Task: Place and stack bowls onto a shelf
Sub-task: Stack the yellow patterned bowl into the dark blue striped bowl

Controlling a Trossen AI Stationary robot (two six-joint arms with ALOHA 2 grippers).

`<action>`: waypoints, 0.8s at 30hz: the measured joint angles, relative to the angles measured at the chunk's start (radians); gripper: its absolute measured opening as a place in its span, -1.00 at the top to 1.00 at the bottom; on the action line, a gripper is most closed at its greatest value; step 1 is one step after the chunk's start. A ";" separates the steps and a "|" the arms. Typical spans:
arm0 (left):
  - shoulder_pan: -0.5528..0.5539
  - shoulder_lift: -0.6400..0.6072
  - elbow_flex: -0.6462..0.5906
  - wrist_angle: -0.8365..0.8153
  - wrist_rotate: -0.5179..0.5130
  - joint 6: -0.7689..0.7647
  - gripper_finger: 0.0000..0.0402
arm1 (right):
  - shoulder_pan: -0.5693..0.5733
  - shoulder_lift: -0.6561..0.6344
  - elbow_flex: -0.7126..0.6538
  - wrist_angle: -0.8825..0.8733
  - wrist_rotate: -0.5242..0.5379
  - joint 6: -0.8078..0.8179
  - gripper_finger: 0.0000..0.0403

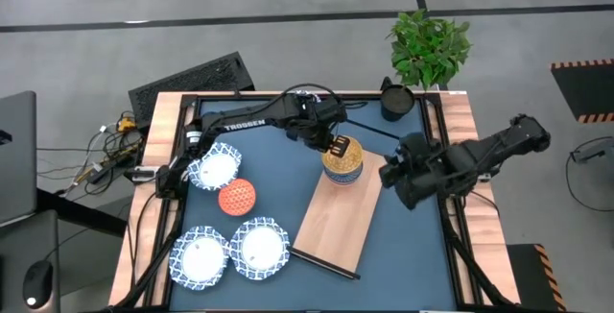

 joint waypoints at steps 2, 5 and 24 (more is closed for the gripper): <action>0.001 0.000 0.000 0.000 0.000 0.008 0.99 | -0.037 -0.005 0.000 0.056 -0.026 -0.074 -0.03; 0.001 0.000 0.000 0.000 0.000 0.025 0.99 | -0.078 -0.001 0.000 0.153 -0.044 -0.171 -0.03; -0.006 0.000 0.000 0.000 0.012 0.071 0.99 | -0.180 0.139 -0.071 0.266 -0.217 -0.338 -0.03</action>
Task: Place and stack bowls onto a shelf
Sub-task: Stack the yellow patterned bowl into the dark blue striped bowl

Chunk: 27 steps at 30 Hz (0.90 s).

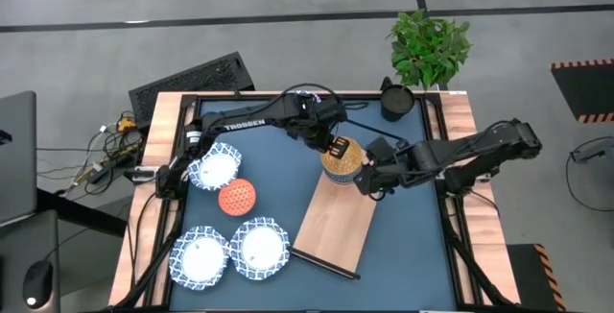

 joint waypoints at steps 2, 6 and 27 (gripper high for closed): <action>-0.004 0.000 0.000 0.000 0.000 0.006 0.99 | -0.009 -0.002 -0.015 0.007 -0.004 0.010 -0.03; -0.004 0.000 0.000 0.000 0.000 0.011 0.99 | 0.007 -0.046 -0.016 0.022 0.012 0.011 -0.03; 0.018 0.039 0.000 -0.002 0.020 0.042 0.99 | 0.039 -0.116 -0.055 0.103 0.076 -0.025 -0.03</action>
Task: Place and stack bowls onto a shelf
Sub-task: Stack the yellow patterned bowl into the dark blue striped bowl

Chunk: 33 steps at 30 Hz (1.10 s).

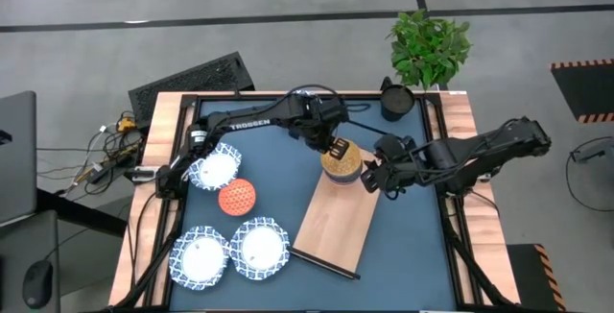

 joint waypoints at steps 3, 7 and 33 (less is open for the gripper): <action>0.003 0.000 0.000 0.000 -0.007 0.000 0.99 | -0.003 0.000 -0.029 0.008 -0.001 0.026 -0.03; 0.005 0.004 0.000 -0.010 -0.013 0.000 0.99 | -0.002 0.000 -0.059 0.055 -0.004 0.029 -0.03; 0.001 0.027 0.000 0.022 0.041 -0.027 0.94 | -0.029 -0.001 -0.089 0.156 -0.003 -0.050 -0.03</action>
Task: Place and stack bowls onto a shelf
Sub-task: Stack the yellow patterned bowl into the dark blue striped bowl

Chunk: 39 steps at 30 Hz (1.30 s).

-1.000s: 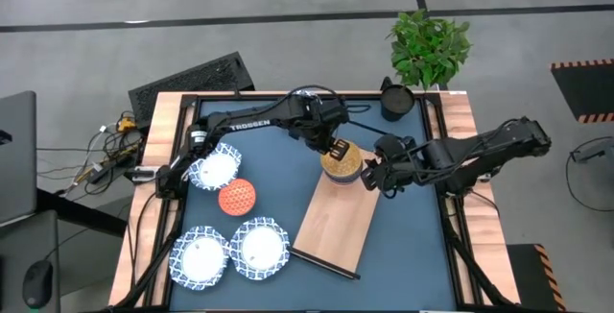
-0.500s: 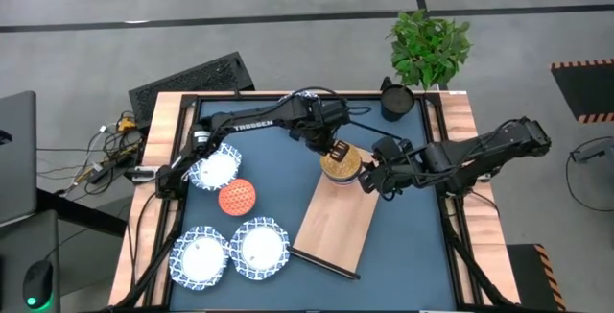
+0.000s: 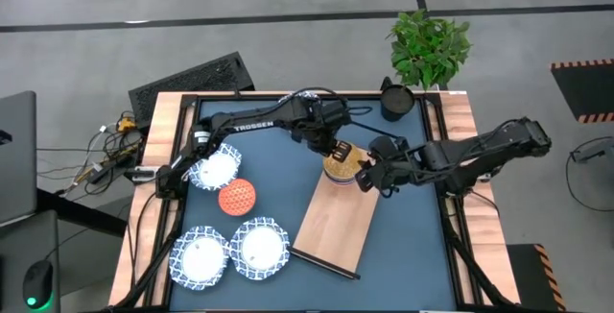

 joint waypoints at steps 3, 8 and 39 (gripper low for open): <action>0.000 0.000 0.000 -0.002 0.006 0.005 0.94 | 0.002 0.000 -0.057 -0.018 0.002 0.080 -0.03; 0.000 0.000 0.000 0.000 0.001 0.023 0.98 | 0.018 0.000 -0.131 0.010 0.003 0.164 -0.03; 0.001 -0.002 0.000 -0.002 -0.039 0.016 0.94 | 0.005 0.001 -0.217 0.132 -0.047 0.176 -0.03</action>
